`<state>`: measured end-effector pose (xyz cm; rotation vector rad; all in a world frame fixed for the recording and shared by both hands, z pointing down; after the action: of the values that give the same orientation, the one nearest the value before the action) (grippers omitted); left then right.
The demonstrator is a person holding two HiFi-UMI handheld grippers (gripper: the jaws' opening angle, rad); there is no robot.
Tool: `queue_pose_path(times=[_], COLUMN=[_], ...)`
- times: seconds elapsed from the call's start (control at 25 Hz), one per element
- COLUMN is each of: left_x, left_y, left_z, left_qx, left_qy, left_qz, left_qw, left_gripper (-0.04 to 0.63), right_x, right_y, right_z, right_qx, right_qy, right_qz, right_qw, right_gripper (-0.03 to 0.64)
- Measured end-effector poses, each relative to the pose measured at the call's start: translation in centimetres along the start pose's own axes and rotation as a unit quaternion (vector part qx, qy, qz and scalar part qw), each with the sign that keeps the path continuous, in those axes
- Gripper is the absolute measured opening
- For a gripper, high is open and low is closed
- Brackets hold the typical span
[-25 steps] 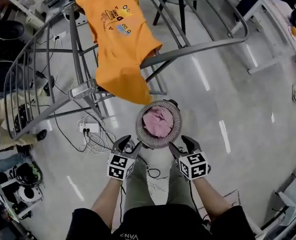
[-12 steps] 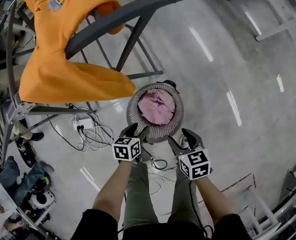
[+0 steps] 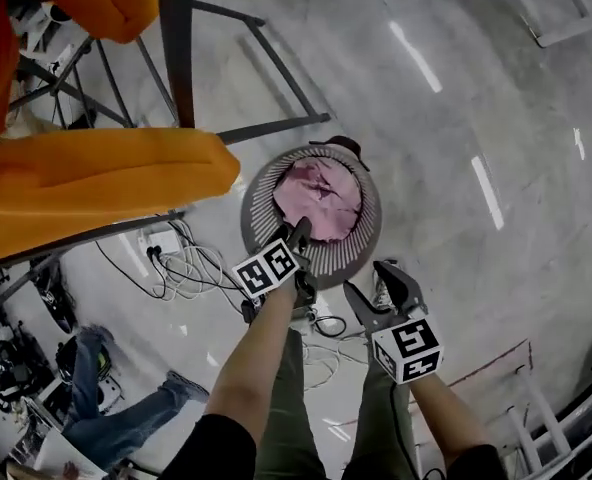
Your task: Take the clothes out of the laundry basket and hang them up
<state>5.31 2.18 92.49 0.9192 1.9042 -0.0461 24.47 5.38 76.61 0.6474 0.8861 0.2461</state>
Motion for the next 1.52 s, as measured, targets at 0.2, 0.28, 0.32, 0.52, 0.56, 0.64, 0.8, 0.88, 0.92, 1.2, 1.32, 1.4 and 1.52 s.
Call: queue_pose_path(times=[0.2, 0.28, 0.32, 0.52, 0.56, 0.64, 0.8, 0.88, 0.92, 1.2, 1.32, 1.4, 1.52], left_x=[-4.5, -6.2, -6.9, -10.1, -10.6, -11.7, -13.6, -14.5, -15.0, -17.9, -18.3, -18.1, -16.6], left_y=[1.4, 1.6, 1.6, 2.0, 2.1, 2.6, 3.8, 4.4, 4.7, 6.5, 6.7, 6.3, 5.5], left_z=[-3.3, -4.4, -4.8, -7.9, -8.5, -9.7, -12.2, -13.5, -14.0, -16.4, -16.4, -15.3, -13.3], left_qx=[0.045, 0.042, 0.040, 0.024, 0.020, 0.020, 0.044, 0.055, 0.062, 0.090, 0.081, 0.064, 0.039], left_qy=[-0.027, -0.031, -0.033, -0.058, -0.061, -0.066, -0.089, -0.105, -0.111, -0.114, -0.095, -0.073, -0.052], left_qz=[0.012, 0.014, 0.015, 0.012, 0.010, 0.007, 0.014, 0.016, 0.016, 0.010, -0.017, -0.031, -0.030], left_qw=[0.9986, 0.9985, 0.9985, 0.9980, 0.9979, 0.9976, 0.9950, 0.9928, 0.9917, 0.9893, 0.9920, 0.9948, 0.9975], left_gripper=[0.250, 0.250, 0.250, 0.250, 0.250, 0.250, 0.251, 0.253, 0.256, 0.255, 0.182, 0.044, 0.035], right_x=[-0.7, -1.0, -1.2, -2.5, -2.7, -3.1, -3.5, -3.7, -3.9, -4.6, -4.5, -4.3, -3.9], right_y=[1.5, 2.3, 2.8, 5.1, 5.3, 5.3, 4.6, 4.5, 4.6, 6.5, 7.3, 7.5, 7.3], right_z=[2.2, 3.0, 3.4, 4.3, 4.3, 4.1, 3.4, 3.3, 3.3, 3.8, 4.1, 4.2, 3.9], right_qx=[-0.004, -0.009, -0.013, -0.027, -0.028, -0.028, -0.034, -0.034, -0.036, -0.052, -0.062, -0.067, -0.074], right_qy=[0.005, 0.009, 0.011, 0.011, 0.008, 0.000, -0.007, -0.012, -0.014, -0.007, 0.001, 0.008, 0.016], right_qz=[0.016, 0.017, 0.017, 0.013, 0.014, 0.016, 0.042, 0.049, 0.049, 0.026, 0.018, 0.016, 0.016], right_qw=[1.000, 1.000, 1.000, 0.999, 0.999, 0.999, 0.999, 0.998, 0.998, 0.998, 0.998, 0.998, 0.997], right_gripper=[0.244, 0.244, 0.244, 0.244, 0.244, 0.244, 0.244, 0.244, 0.244, 0.243, 0.242, 0.242, 0.242])
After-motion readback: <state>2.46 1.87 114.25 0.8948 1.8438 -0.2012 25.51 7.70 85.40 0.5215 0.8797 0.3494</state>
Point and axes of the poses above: the fingertips, and each gripper's own axes: x backward along the fingers, z to its right, y out of its underside, the point moved 6 cm from there along x, backward along the fingers, and after that the axes turned 8 degrees about z, right-handed, at the moved point
